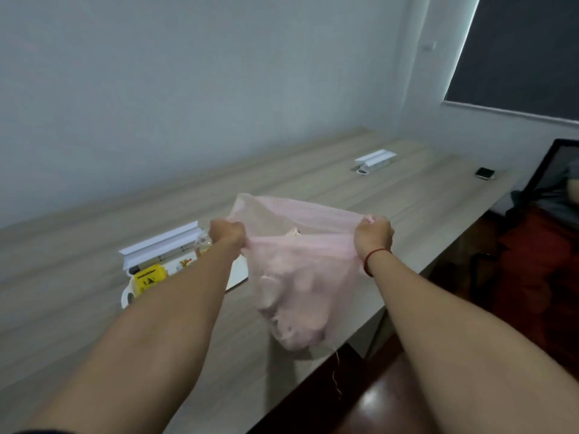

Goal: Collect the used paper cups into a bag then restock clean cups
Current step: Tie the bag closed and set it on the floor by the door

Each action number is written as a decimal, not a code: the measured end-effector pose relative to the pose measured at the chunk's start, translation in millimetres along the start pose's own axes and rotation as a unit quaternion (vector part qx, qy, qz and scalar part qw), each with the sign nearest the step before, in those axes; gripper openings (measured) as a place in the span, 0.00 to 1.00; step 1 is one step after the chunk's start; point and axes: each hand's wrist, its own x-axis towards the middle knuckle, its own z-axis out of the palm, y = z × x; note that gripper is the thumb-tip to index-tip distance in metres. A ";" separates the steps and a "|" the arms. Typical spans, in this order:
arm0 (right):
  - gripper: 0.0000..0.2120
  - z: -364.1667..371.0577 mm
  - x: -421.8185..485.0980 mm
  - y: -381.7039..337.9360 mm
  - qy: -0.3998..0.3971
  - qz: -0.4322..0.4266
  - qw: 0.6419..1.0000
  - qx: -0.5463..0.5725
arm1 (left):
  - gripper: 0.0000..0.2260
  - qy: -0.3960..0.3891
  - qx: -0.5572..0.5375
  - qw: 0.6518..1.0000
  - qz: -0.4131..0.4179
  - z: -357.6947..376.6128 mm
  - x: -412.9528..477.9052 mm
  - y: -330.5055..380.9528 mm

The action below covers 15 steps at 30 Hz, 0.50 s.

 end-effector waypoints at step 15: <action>0.22 -8.6 23.4 6.6 -0.010 0.164 0.967 0.196 | 0.13 -0.006 -0.062 0.997 -0.038 -6.2 24.7 10.4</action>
